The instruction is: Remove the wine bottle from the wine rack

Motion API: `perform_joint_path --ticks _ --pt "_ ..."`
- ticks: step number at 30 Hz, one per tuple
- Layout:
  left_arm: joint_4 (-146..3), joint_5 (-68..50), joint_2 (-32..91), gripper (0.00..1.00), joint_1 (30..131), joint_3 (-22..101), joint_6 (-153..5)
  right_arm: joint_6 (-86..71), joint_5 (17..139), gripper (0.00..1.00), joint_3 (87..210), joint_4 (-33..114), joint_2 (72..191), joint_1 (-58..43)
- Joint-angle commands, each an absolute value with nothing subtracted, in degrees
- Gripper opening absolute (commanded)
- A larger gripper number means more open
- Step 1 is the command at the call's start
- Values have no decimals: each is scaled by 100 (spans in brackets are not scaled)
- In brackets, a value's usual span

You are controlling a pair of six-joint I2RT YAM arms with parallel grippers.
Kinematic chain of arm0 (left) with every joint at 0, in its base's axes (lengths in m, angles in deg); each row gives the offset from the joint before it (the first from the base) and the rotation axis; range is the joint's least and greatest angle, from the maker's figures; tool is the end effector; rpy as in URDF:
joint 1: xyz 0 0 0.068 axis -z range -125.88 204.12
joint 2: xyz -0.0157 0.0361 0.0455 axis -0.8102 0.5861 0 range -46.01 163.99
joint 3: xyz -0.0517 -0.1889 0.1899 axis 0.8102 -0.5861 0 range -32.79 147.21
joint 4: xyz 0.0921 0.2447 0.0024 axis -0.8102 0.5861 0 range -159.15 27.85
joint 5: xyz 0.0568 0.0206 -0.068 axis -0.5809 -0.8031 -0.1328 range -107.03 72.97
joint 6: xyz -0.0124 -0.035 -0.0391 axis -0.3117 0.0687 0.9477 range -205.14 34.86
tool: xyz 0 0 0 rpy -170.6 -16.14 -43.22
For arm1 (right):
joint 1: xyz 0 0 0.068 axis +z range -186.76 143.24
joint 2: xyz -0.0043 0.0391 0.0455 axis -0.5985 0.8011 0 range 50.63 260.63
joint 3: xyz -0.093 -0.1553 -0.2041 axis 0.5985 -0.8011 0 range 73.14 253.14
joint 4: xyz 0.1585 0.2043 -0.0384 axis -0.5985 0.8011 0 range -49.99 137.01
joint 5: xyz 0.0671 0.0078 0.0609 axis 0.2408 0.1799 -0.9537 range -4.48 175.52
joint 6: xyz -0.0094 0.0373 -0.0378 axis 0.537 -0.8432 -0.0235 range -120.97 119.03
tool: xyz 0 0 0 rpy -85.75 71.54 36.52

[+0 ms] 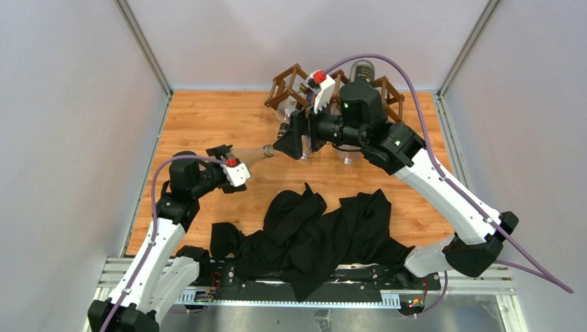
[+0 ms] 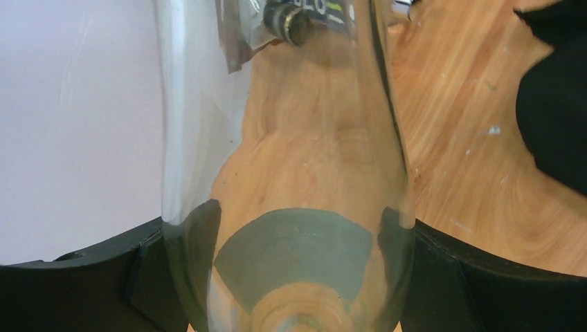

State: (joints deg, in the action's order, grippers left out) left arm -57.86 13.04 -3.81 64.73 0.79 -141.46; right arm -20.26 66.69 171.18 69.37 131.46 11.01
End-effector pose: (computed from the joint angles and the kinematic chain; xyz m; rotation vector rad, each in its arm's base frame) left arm 0.1680 -0.0498 0.2777 1.3022 1.3423 0.0459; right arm 0.1927 0.2295 0.4812 -0.7144 1.7799 1.1107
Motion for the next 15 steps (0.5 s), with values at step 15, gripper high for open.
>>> perform_joint_path --ticks 15 --pt "-6419 1491 -563 0 6493 1191 -9589 -2388 6507 92 16338 4064 13497 1327"
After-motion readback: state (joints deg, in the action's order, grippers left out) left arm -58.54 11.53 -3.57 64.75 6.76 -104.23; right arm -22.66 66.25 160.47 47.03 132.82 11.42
